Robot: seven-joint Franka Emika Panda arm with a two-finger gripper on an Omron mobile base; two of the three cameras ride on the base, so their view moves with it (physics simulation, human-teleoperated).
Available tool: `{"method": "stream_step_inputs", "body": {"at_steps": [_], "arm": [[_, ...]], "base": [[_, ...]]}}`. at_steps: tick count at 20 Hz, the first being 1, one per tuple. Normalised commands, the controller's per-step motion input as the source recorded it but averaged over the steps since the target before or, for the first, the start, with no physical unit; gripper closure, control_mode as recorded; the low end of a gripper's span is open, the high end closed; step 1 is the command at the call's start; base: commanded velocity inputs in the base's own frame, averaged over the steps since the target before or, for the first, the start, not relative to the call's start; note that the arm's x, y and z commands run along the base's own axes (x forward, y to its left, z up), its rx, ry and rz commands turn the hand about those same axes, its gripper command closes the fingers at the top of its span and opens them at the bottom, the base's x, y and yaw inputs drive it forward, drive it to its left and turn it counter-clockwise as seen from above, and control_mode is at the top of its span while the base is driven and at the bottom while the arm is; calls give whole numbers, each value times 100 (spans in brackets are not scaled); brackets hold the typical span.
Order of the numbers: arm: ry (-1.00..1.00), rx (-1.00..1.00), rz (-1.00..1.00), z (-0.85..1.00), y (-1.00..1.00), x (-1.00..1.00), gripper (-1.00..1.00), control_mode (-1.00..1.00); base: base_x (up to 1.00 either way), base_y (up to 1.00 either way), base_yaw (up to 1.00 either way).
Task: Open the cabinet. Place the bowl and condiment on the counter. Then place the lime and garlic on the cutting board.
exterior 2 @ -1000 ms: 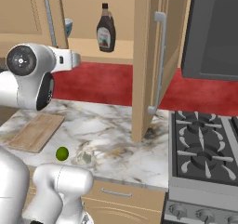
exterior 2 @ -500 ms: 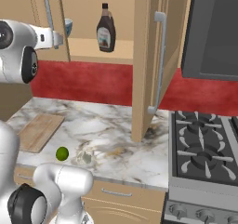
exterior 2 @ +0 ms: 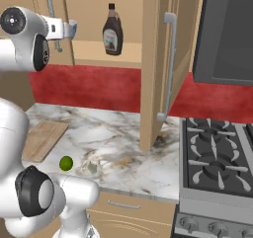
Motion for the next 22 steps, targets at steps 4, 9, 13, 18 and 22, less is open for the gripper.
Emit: {"method": "stream_step_inputs", "body": {"at_steps": [4,9,13,18,22], "arm": [[0,0,0,-1,4,51,-100,-100],[0,0,0,-12,8,42,-100,-100],[0,0,0,-19,16,46,-100,-100],[0,0,-2,-12,17,48,-100,-100],[0,0,-6,-2,16,60,-100,-100]], "base": [[0,0,0],[0,0,0],[0,0,0],[0,0,0],[0,0,0]]}}
